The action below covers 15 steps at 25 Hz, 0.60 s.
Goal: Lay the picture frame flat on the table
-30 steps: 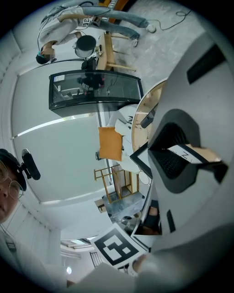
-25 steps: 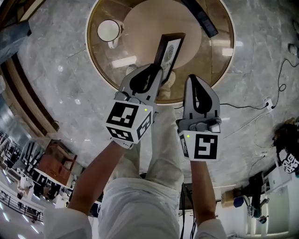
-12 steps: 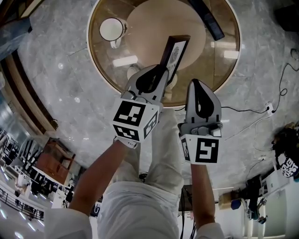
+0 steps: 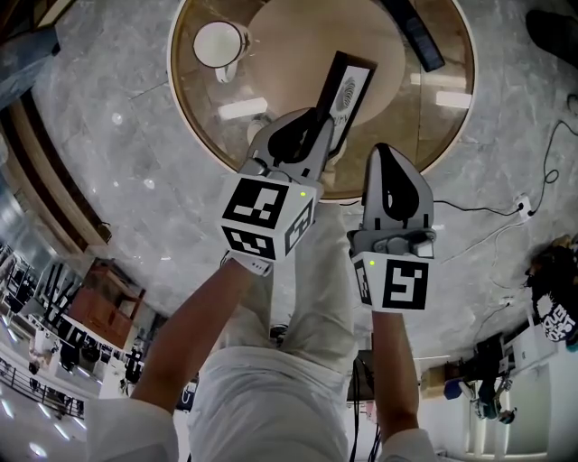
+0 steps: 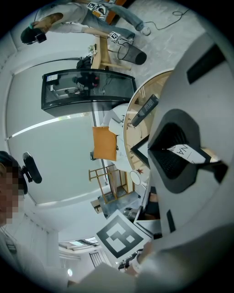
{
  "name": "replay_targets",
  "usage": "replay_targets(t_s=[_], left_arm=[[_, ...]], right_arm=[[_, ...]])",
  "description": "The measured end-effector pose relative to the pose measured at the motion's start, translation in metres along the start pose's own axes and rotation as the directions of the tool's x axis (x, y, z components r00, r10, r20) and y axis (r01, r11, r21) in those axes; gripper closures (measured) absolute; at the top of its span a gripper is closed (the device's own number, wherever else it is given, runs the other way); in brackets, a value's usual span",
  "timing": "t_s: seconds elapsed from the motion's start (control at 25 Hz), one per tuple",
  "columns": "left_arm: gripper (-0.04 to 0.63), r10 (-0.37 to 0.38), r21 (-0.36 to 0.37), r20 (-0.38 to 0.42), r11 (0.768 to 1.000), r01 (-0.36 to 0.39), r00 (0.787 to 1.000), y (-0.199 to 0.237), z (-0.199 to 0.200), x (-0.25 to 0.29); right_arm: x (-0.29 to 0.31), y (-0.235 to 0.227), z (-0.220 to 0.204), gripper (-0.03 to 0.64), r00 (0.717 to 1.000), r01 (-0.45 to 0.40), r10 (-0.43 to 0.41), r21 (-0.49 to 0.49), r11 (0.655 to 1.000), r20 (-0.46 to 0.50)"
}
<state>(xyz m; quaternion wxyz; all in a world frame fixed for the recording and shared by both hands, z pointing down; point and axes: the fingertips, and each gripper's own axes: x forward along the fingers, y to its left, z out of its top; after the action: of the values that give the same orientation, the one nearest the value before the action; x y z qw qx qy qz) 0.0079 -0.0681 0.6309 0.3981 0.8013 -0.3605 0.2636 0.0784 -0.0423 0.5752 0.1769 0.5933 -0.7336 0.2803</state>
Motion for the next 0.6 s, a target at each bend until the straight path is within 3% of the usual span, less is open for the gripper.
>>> replay_targets(t_s=[0.6], left_arm=[[0.526,0.031,0.025,-0.018,0.999,-0.030,0.999,0.0052,-0.0024,0.0007]], right_arm=[[0.0006,-0.0028,0.0011,0.611,1.000,-0.003,0.003,0.001,1.000,-0.006]])
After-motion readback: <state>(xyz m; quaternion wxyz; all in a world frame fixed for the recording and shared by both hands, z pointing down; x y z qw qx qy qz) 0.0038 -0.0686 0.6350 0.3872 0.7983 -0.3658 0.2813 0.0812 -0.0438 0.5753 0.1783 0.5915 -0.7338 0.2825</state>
